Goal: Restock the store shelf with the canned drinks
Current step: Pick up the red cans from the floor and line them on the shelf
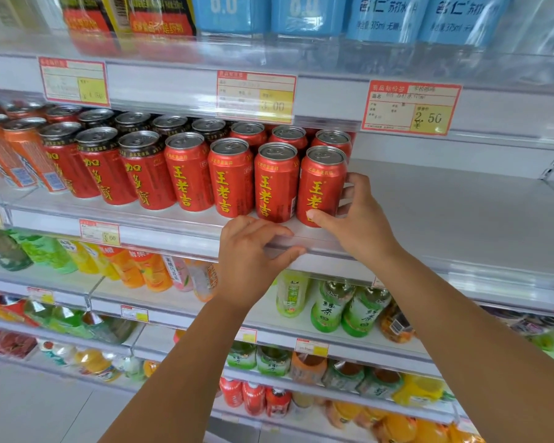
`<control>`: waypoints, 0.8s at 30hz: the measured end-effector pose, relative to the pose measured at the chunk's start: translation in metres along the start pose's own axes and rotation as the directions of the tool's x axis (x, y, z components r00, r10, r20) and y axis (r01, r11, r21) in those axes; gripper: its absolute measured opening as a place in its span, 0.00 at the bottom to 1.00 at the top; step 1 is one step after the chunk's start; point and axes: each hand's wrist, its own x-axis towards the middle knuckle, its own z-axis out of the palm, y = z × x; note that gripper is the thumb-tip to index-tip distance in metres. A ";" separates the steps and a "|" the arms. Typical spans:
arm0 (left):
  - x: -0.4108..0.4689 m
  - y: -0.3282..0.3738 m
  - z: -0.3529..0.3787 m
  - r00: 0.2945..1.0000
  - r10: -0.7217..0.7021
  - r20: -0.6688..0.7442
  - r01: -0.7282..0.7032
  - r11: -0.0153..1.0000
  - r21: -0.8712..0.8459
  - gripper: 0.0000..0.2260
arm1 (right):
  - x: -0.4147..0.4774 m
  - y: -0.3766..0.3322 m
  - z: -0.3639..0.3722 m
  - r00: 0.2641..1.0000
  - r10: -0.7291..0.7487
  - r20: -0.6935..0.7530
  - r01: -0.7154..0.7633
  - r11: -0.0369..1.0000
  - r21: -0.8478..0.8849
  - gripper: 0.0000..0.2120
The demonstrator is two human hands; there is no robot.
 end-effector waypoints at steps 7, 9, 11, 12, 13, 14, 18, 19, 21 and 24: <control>-0.008 0.029 -0.002 0.997 0.047 -0.063 -0.047 0.999 0.003 0.14 | -0.047 0.010 -0.045 0.966 -0.052 -0.252 0.102 0.976 0.194 0.17; -0.028 0.057 0.009 0.998 0.054 -0.024 -0.056 0.996 -0.069 0.10 | -0.081 0.031 -0.066 0.938 -0.029 -0.346 0.118 0.964 0.240 0.11; -0.060 0.088 0.029 0.991 0.055 0.125 -0.031 0.982 -0.187 0.11 | -0.116 0.064 -0.086 0.905 0.025 -0.424 0.087 0.966 0.242 0.10; -0.079 0.102 0.043 0.973 0.052 0.225 0.003 0.972 -0.236 0.11 | -0.134 0.086 -0.095 0.895 0.077 -0.440 0.036 0.969 0.243 0.11; -0.099 0.112 0.060 0.938 0.043 0.345 0.055 0.961 -0.270 0.12 | -0.153 0.110 -0.103 0.889 0.146 -0.433 -0.038 0.968 0.248 0.11; -0.120 0.122 0.078 0.876 0.032 0.481 0.122 0.951 -0.285 0.13 | -0.172 0.139 -0.109 0.884 0.231 -0.407 -0.137 0.959 0.247 0.10; -0.211 0.144 0.157 0.483 -0.002 0.876 0.307 0.937 -0.167 0.11 | -0.255 0.252 -0.122 0.771 0.595 -0.227 -0.557 0.803 0.212 0.08; -0.235 0.148 0.173 0.383 -0.029 0.923 0.331 0.938 -0.108 0.12 | -0.278 0.278 -0.121 0.702 0.688 -0.185 -0.655 0.726 0.211 0.09; -0.281 0.149 0.201 0.196 -0.101 0.975 0.349 0.937 0.027 0.15 | -0.320 0.327 -0.114 0.571 0.810 -0.136 -0.789 0.587 0.181 0.11; -0.352 0.143 0.242 -0.021 -0.188 0.982 0.358 0.916 0.184 0.17 | -0.376 0.393 -0.088 0.406 0.911 -0.071 -0.903 0.412 0.120 0.13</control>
